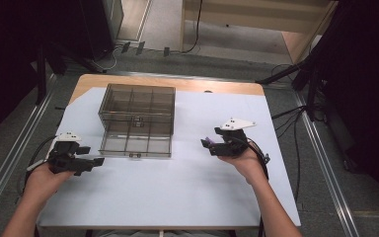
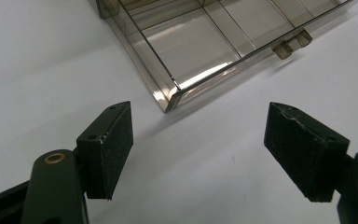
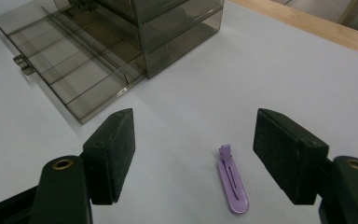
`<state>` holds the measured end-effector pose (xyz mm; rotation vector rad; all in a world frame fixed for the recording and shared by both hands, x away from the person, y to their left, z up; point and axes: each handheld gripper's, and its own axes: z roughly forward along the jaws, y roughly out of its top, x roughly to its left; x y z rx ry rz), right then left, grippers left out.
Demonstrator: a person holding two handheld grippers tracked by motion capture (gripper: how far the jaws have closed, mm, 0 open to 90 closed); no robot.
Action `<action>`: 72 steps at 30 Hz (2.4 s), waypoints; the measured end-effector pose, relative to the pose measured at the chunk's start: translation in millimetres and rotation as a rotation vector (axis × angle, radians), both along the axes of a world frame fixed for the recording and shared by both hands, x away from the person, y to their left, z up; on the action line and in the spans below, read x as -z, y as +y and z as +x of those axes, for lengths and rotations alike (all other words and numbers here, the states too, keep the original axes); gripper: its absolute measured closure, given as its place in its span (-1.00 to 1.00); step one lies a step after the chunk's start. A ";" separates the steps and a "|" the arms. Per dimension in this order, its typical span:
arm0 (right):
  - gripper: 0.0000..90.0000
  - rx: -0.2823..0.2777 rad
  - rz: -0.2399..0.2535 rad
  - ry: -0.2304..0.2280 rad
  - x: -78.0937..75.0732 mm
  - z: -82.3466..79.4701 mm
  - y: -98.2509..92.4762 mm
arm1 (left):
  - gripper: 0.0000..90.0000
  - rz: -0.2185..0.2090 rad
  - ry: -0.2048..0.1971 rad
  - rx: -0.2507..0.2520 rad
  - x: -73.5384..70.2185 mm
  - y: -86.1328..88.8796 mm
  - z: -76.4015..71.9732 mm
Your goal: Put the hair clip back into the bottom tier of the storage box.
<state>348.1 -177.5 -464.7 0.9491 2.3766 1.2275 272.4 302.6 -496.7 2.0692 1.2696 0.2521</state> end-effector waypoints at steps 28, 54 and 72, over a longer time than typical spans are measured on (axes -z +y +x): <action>0.11 -0.058 -0.018 0.143 -7.1 0.2 10.0 | -0.45 0.001 0.006 -0.001 1.2 -0.9 0.0; 0.32 -0.036 -0.038 0.185 -10.9 7.1 3.8 | -0.45 0.017 0.014 0.009 2.4 -3.4 -0.5; 0.32 0.010 -0.077 0.268 -13.0 15.3 2.5 | -0.45 0.018 0.015 0.004 2.5 -1.7 -4.7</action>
